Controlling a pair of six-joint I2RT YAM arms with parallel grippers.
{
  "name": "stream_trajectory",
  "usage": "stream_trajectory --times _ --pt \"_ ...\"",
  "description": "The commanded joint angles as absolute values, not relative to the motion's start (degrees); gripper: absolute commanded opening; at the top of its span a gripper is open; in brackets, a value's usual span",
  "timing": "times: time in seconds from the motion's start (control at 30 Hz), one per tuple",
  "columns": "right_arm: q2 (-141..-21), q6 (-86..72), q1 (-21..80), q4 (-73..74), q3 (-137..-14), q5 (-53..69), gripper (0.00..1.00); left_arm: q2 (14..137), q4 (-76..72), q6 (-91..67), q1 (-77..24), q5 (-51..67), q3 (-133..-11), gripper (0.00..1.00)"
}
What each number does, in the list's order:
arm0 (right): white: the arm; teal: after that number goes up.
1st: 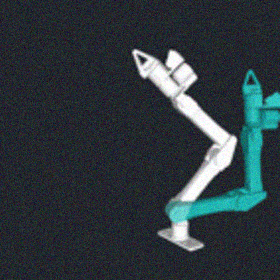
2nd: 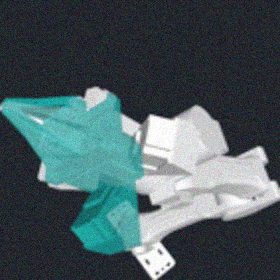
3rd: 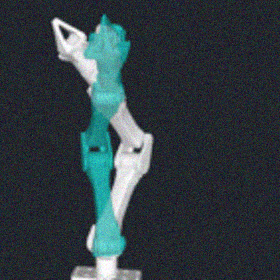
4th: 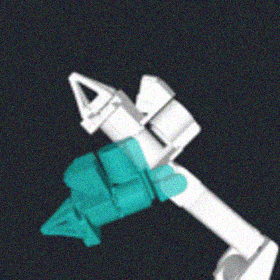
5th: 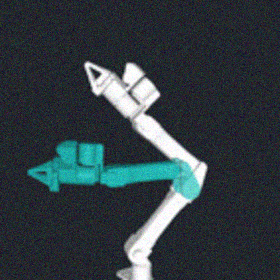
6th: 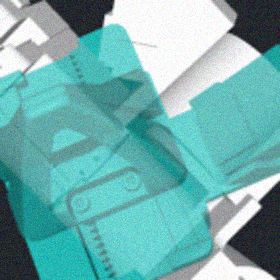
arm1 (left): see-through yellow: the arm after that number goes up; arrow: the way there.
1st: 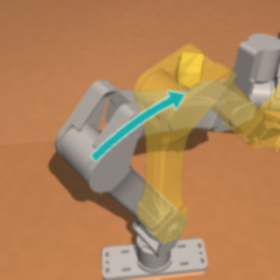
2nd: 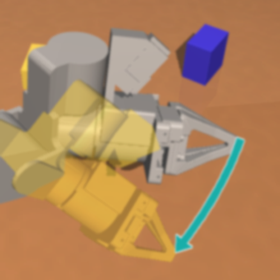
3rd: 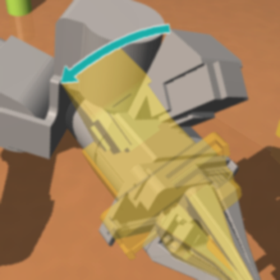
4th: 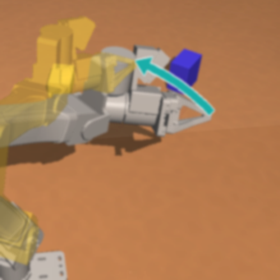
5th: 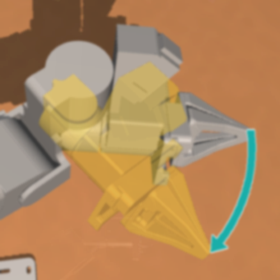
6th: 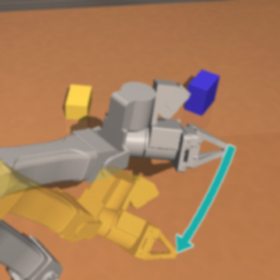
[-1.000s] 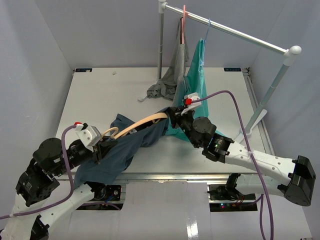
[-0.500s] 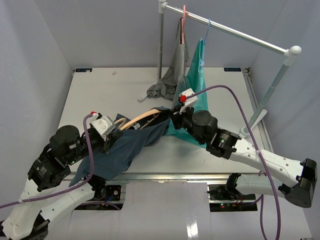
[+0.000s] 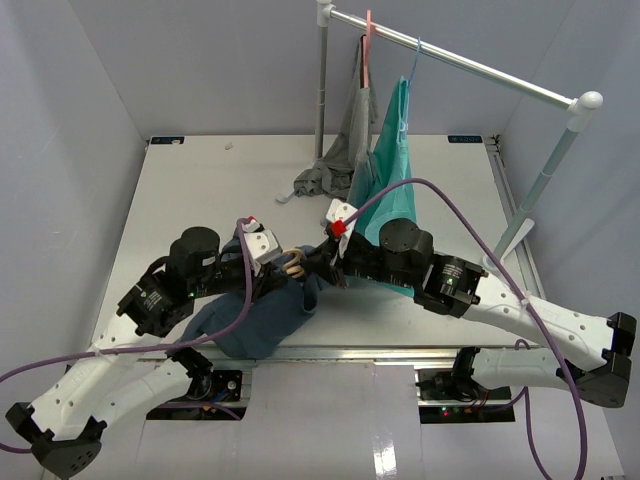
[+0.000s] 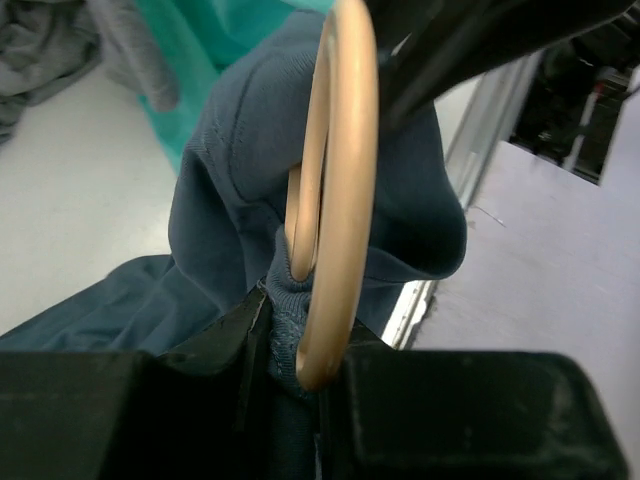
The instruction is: Place the t-shirt on the hanger
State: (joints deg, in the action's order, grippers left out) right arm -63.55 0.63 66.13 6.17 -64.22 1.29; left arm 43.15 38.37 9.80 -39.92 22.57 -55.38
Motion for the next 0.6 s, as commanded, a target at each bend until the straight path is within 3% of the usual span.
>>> stream_trajectory --times 0.0,0.03,0.17,0.57 --pt "-59.88 7.16 66.24 6.23 -62.26 14.39 0.39 41.75 32.25 8.11 -39.99 35.81 -54.61 0.0" --pt "-59.45 8.15 66.26 7.12 -62.21 15.0 0.46 41.62 31.76 7.87 -39.99 37.08 -54.37 0.0" --pt "-57.31 10.46 66.24 6.97 -61.22 16.44 0.53 39.94 29.46 6.83 -39.99 40.34 -52.77 0.0" --pt "-62.06 12.39 66.27 -3.85 -63.65 18.47 0.54 38.28 24.86 4.37 -39.99 45.58 -50.47 0.0"
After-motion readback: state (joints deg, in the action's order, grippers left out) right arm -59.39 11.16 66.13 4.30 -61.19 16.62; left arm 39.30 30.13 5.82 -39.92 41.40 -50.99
